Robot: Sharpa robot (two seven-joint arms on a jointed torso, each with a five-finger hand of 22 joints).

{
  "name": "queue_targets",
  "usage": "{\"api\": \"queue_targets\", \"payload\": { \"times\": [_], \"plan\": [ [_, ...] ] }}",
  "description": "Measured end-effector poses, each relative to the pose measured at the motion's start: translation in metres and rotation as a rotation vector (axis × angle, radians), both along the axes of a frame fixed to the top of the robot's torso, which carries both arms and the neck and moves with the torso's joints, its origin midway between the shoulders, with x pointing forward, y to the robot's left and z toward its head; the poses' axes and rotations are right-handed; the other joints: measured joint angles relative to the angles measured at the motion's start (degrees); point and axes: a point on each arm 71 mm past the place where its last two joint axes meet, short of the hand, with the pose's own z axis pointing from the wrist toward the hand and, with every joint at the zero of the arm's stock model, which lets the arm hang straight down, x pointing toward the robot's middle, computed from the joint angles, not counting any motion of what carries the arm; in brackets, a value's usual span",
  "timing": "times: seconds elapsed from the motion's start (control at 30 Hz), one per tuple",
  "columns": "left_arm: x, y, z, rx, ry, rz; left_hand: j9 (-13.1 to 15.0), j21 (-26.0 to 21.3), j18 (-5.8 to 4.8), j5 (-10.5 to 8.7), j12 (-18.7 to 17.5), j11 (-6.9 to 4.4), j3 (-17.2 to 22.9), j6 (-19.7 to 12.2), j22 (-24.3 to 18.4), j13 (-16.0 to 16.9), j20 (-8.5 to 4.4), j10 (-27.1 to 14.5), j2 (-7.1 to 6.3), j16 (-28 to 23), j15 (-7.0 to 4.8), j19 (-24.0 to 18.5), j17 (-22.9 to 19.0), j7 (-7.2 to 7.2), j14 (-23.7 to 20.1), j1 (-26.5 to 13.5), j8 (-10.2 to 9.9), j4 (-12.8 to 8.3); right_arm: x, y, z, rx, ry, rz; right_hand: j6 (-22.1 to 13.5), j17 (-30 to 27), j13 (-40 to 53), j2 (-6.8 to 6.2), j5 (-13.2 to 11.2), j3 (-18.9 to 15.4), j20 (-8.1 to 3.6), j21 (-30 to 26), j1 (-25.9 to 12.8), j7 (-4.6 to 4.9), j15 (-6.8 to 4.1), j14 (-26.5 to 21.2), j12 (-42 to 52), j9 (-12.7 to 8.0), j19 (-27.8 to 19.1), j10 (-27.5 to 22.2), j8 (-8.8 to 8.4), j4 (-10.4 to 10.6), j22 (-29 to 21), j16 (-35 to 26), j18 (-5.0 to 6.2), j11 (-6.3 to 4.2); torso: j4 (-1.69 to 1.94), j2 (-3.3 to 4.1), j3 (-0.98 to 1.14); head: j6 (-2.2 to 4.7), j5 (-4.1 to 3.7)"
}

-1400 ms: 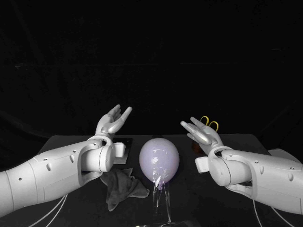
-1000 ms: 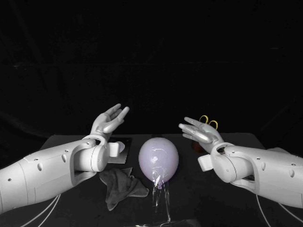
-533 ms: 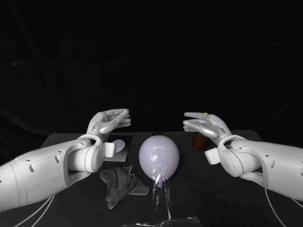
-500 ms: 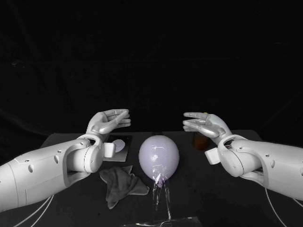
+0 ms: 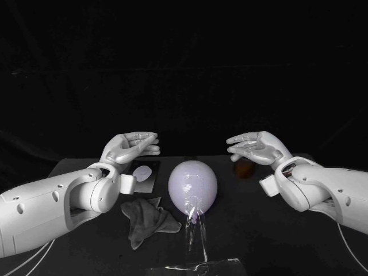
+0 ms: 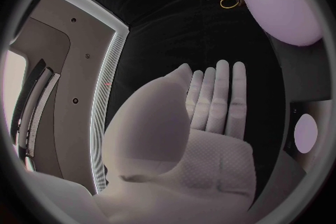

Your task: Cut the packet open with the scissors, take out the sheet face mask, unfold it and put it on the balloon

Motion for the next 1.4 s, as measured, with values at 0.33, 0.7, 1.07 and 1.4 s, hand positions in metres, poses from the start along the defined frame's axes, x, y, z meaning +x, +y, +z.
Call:
{"api": "queue_targets", "payload": {
  "times": [0.33,0.7,1.07,1.4],
  "plan": [
    [-0.009,-0.003,0.003,-0.029,0.007,-0.05,-0.19,0.0,-0.03,0.0,-1.16,0.2,0.39,0.0,0.0,-0.03,-0.21,0.2,-1.1,0.0,0.01,0.21,0.4,-0.01,0.01,-0.66,-0.49,0.39,-0.013,-0.003,0.004,-0.115,-0.021,0.039,1.49,8.88,0.21,-1.26,1.13,-0.84,-2.94,9.77,-0.82,-0.89,-2.63,7.83,-1.25,-0.4,3.96,3.31,-0.69,-0.16,6.23,8.74,0.16,-1.57,0.02,-0.16,-0.1,-0.51,-0.68],
    [-0.013,-0.006,0.005,-0.047,0.011,-0.074,-0.33,0.63,-0.05,0.0,-1.98,0.2,0.48,-0.07,0.12,-0.02,-0.42,0.19,-1.55,0.0,0.09,0.83,0.75,0.05,0.08,-1.11,-1.0,0.82,-0.006,-0.02,0.022,-0.247,-0.035,0.018,2.93,32.56,1.01,-2.69,2.59,-0.13,-4.57,19.28,-2.25,-1.88,-3.46,13.76,-1.25,0.36,7.84,5.22,-0.96,1.33,12.92,35.35,0.15,-2.7,-0.12,-0.09,0.02,-0.05,-1.91],
    [-0.013,-0.011,0.004,-0.06,0.015,-0.09,-0.49,0.67,-0.09,0.0,-2.99,0.42,-0.99,-0.33,0.05,0.03,-0.42,0.4,-3.15,-0.58,0.32,0.82,1.35,0.3,-0.15,-3.51,-1.38,1.91,0.013,-0.039,0.07,-0.477,-0.063,-0.024,3.39,41.85,1.15,-3.84,-4.12,0.27,-4.13,25.03,-3.41,-1.79,-3.26,13.97,-1.25,1.62,10.11,4.29,-0.96,3.32,19.76,44.83,0.09,-2.19,-0.18,-0.08,0.09,-0.02,-3.55],
    [-0.013,-0.014,0.004,-0.071,0.016,-0.106,-0.49,0.67,-0.12,0.0,-3.6,0.43,-2.4,-0.33,-0.23,0.12,-0.42,0.4,-3.06,-0.84,0.52,0.82,1.95,0.29,-0.35,-5.36,-1.61,1.89,0.035,-0.064,0.09,-0.671,-0.088,-0.149,1.57,48.25,0.02,-5.55,-5.55,-4.3,-3.04,29.94,-5.13,-0.42,-1.9,14.04,-1.55,2.17,13.69,-3.35,-1.79,7.0,27.04,51.11,-0.7,-0.55,-0.08,-0.09,0.04,0.07,-4.15]
  ]
}}
